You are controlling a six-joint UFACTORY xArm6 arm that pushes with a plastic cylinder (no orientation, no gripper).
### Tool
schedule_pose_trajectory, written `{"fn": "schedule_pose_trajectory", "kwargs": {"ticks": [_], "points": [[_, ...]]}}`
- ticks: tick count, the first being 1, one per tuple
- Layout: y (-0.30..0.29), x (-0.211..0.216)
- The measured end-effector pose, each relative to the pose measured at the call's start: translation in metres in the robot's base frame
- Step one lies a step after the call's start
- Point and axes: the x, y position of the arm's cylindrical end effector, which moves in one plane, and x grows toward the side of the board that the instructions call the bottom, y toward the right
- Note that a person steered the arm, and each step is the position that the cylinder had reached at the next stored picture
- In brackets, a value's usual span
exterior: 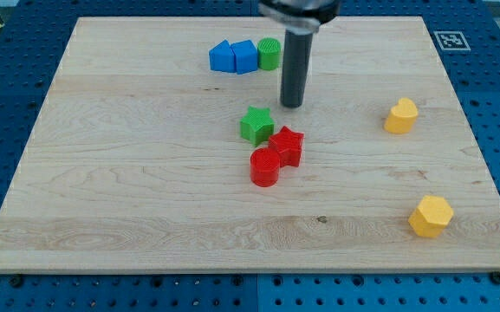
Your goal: Move your arm to the green circle
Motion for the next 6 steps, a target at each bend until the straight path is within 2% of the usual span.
{"fn": "schedule_pose_trajectory", "kwargs": {"ticks": [1, 3, 4, 6], "points": [[0.023, -0.037], [0.015, -0.15], [-0.021, -0.152], [-0.032, -0.123]]}}
